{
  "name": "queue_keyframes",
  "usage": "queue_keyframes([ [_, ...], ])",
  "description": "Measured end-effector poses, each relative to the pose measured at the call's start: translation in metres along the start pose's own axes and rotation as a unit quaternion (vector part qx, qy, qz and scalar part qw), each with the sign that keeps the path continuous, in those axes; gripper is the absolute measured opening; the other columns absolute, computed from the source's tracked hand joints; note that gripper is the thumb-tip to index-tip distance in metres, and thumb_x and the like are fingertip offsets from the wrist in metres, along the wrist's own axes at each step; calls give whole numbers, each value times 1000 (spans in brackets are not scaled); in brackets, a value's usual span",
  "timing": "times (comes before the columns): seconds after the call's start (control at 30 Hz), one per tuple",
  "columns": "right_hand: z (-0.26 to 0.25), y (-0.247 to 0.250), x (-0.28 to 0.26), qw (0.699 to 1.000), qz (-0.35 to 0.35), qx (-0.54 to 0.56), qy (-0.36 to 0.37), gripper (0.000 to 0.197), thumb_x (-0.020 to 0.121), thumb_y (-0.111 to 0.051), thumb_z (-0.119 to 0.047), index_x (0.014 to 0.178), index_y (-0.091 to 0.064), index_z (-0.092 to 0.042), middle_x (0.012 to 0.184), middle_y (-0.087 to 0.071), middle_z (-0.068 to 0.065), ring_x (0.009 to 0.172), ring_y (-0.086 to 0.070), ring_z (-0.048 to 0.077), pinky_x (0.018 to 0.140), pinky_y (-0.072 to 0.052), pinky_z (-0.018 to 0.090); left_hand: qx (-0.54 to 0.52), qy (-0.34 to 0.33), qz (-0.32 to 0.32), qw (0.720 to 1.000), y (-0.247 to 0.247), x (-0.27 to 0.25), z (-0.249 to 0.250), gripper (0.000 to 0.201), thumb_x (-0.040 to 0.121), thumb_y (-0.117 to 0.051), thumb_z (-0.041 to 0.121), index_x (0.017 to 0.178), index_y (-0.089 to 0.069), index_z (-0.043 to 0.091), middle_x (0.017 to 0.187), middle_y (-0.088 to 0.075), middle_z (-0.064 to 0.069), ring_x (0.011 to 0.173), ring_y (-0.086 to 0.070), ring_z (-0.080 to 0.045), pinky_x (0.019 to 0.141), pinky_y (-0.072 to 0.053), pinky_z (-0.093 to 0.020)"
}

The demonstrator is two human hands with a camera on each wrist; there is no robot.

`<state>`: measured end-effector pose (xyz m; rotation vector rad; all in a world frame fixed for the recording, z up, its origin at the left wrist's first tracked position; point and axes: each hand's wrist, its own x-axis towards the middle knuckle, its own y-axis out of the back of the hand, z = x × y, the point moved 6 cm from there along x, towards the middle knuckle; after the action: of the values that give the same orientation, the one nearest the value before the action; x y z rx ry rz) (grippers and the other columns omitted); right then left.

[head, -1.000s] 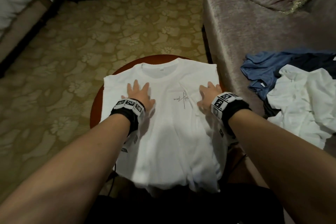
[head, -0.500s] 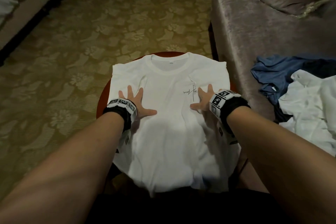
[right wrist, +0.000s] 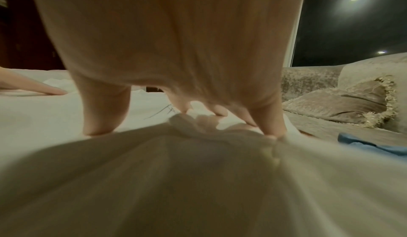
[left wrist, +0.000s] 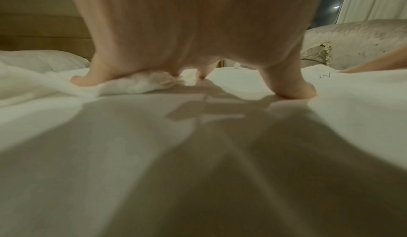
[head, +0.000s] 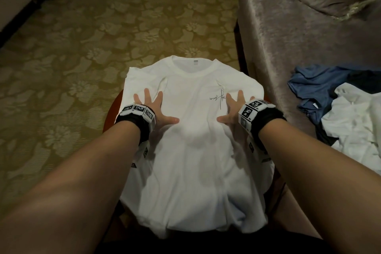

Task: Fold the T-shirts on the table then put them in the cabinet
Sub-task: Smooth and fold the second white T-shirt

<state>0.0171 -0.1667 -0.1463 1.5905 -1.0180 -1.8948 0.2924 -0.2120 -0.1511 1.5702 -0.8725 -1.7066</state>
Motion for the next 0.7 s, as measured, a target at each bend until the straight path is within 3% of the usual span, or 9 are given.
queue_keyframes([
  [0.2, 2, 3, -3, 1000, 14, -5, 15, 101, 75, -53, -75, 151, -1, -33, 159, 10, 12, 143, -4, 47, 113, -11, 59, 8, 3, 21, 1000, 2, -8, 4, 117, 67, -56, 81, 151, 7, 31, 159, 18, -5, 144, 14, -40, 114, -8, -61],
  [0.3, 8, 8, -12, 995, 36, 80, 43, 98, 77, -57, -69, 152, -6, -31, 160, -1, 10, 146, -9, 35, 117, -13, 53, 10, -4, 90, 996, 5, -27, 5, 104, 75, -57, 73, 152, -3, 27, 160, 7, -4, 146, 8, -34, 113, -8, -63],
  [0.37, 18, 10, -25, 983, 76, 162, 44, 91, 84, -63, -52, 153, -9, -26, 160, -7, 8, 146, -15, 29, 117, -19, 42, -17, -11, 140, 990, 6, -42, 2, 91, 79, -59, 65, 148, -17, 24, 157, -10, -7, 145, -7, -32, 112, -18, -58],
  [0.43, 25, 10, -40, 971, 120, 203, 41, 76, 87, -65, -38, 150, -26, -20, 154, -27, 9, 138, -34, 28, 110, -33, 35, -46, -8, 176, 983, 6, -60, -3, 74, 80, -61, 58, 138, -34, 21, 144, -29, -10, 135, -26, -32, 104, -36, -53],
  [0.5, 29, 3, -54, 972, 113, 206, 27, 57, 89, -63, -32, 140, -46, -13, 142, -47, 10, 126, -49, 29, 103, -41, 35, -52, 6, 180, 982, 1, -79, -7, 64, 82, -62, 52, 131, -41, 17, 134, -36, -11, 126, -34, -32, 97, -41, -49],
  [0.57, 32, -2, -68, 979, 98, 179, 4, 43, 89, -63, -35, 121, -60, -6, 126, -60, 13, 114, -56, 31, 98, -46, 37, -49, 22, 178, 983, -7, -95, -10, 64, 82, -63, 50, 131, -43, 14, 132, -37, -13, 124, -37, -34, 97, -41, -47],
  [0.67, 36, -13, -85, 985, 90, 143, -25, 45, 83, -62, -51, 94, -60, -7, 114, -64, 14, 98, -59, 32, 94, -48, 41, -54, 54, 175, 982, -20, -118, -18, 66, 81, -64, 48, 133, -42, 13, 136, -35, -15, 127, -36, -36, 101, -39, -46],
  [0.7, 36, -20, -87, 988, 81, 125, -32, 54, 80, -60, -60, 98, -59, -8, 117, -63, 14, 99, -58, 32, 95, -46, 42, -58, 69, 164, 982, -27, -124, -24, 68, 81, -65, 49, 134, -40, 13, 139, -33, -16, 129, -35, -37, 102, -38, -47],
])
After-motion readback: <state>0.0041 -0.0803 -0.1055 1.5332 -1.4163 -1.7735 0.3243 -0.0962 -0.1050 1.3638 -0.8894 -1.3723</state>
